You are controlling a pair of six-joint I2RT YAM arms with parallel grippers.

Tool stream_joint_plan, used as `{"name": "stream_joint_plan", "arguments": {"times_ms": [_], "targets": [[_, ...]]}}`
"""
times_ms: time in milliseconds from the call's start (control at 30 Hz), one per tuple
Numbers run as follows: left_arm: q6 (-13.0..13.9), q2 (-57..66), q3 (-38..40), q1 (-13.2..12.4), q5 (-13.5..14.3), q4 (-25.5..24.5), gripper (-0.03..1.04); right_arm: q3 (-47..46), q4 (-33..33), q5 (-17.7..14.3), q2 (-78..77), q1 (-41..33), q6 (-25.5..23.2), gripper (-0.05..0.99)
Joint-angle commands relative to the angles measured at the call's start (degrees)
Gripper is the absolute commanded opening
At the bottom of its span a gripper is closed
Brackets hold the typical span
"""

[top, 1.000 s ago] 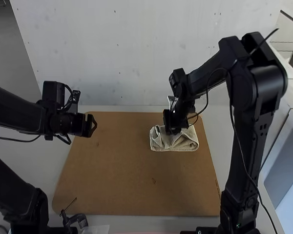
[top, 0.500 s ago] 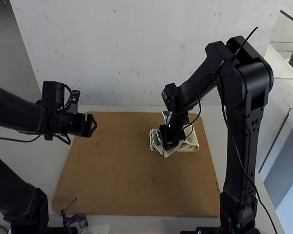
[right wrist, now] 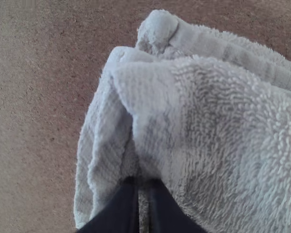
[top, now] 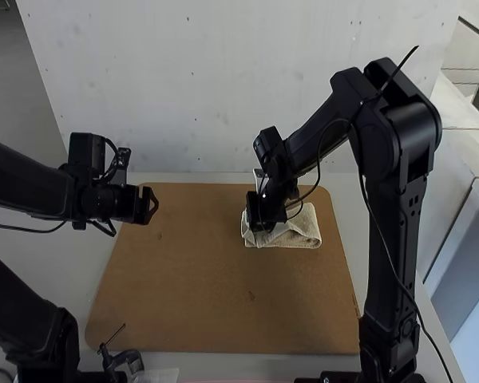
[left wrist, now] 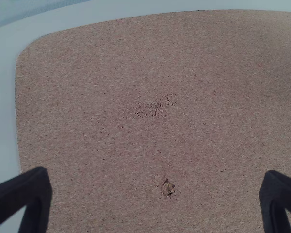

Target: Fold the towel.

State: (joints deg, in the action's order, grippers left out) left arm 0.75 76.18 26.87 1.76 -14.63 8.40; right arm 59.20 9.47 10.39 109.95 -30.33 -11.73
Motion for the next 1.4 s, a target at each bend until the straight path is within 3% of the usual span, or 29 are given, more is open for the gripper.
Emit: {"name": "stream_joint_plan", "arguments": {"times_ms": [0,233,367,433,533,600,700,833,1033,1233,1367], "targets": [[-0.49,-0.95,-0.07,-0.62,-0.66,0.3,0.96,1.18,-2.0,3.05,1.76,-0.35,-2.6,0.02],[-0.49,-0.86,-0.07,-0.7,-0.66,0.3,0.96,1.18,-5.7,4.11,2.64,-0.08,-4.45,0.02],[-0.49,-0.86,-0.07,-0.7,-0.66,0.39,0.96,0.57,-9.04,6.92,2.11,0.53,-7.43,0.03],[-0.49,-0.86,-0.15,-0.79,-0.66,0.39,0.96,-0.14,-11.5,7.89,1.49,0.88,-9.81,0.08],[-0.49,-0.86,-0.15,-0.7,-0.66,0.3,0.96,-0.05,-11.41,8.24,-0.97,2.2,-10.16,0.24],[-0.49,-0.86,-0.07,-0.7,-0.66,0.39,0.96,0.3,-10.97,8.15,-3.6,3.61,-10.07,0.27],[-0.58,-0.86,-0.07,-0.7,-0.66,0.39,0.96,1.01,-7.72,7.54,-7.12,6.77,-8.31,0.17],[-0.58,-0.77,-0.15,-0.7,-0.75,0.39,0.96,0.3,-3.06,3.85,-9.93,9.06,-2.51,0.02],[-0.84,-0.86,-0.15,-0.7,-0.75,0.39,0.96,-3.13,1.69,-0.2,-8.17,8.0,2.76,0.02],[-0.84,-0.86,-0.15,-0.7,-0.75,0.39,0.96,-4.0,2.65,-0.9,-5.45,6.24,3.38,0.02],[-0.84,-0.95,-0.15,-0.79,-0.75,0.39,0.96,-2.33,0.98,-0.81,-2.46,2.73,1.18,0.02]]}}
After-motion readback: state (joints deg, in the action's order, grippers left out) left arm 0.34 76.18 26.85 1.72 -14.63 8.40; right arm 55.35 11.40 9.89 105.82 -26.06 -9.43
